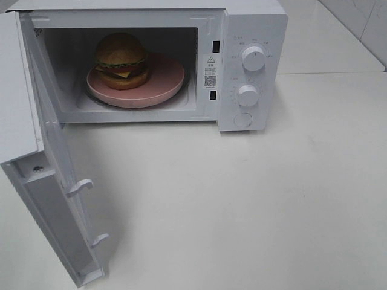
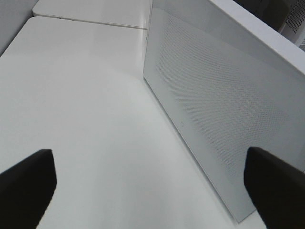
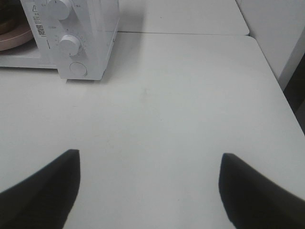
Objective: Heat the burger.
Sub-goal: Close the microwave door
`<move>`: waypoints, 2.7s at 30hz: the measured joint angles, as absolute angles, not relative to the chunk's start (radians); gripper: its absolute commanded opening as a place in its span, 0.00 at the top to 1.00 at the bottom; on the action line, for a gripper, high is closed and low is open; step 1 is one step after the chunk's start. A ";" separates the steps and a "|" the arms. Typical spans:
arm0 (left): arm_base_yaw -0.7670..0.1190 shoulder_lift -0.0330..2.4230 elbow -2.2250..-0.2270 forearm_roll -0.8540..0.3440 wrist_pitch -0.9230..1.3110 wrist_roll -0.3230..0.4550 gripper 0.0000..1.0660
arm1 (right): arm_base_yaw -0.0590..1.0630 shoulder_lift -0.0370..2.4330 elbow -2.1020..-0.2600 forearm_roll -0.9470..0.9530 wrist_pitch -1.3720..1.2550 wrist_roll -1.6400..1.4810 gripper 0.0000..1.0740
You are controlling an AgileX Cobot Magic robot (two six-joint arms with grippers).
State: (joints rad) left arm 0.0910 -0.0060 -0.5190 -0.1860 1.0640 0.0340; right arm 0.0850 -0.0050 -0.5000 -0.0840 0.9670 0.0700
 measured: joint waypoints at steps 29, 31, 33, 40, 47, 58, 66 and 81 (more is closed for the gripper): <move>0.091 0.134 -0.571 -0.205 0.948 0.031 0.31 | 0.085 -0.005 -0.500 -0.084 0.966 0.070 0.29; 0.091 0.171 -0.571 -0.205 0.914 0.031 0.35 | 0.085 -0.005 -0.500 -0.084 0.966 0.070 0.29; 0.091 0.220 -0.571 -0.205 0.881 0.031 0.54 | 0.085 -0.005 -0.500 -0.084 0.966 0.070 0.29; 0.091 0.312 -0.571 -0.205 0.829 0.031 0.88 | 0.085 -0.005 -0.500 -0.084 0.967 0.070 0.29; 0.091 0.402 -0.571 -0.205 0.702 0.034 1.00 | 0.085 -0.005 -0.500 -0.084 0.967 0.070 0.29; 0.091 0.545 -0.571 -0.205 0.465 0.109 1.00 | 0.085 -0.005 -0.500 -0.084 0.967 0.070 0.29; 0.091 0.635 -0.474 -0.235 0.225 0.136 1.00 | 0.085 -0.005 -0.500 -0.084 0.967 0.070 0.29; 0.091 0.645 -0.235 -0.238 -0.233 0.135 1.00 | 0.085 -0.005 -0.500 -0.084 0.967 0.070 0.29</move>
State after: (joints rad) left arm 0.0910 0.6450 -0.2350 -0.2380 -0.2330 0.1350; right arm 0.0850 -0.0050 -0.5000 -0.0840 0.9670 0.0700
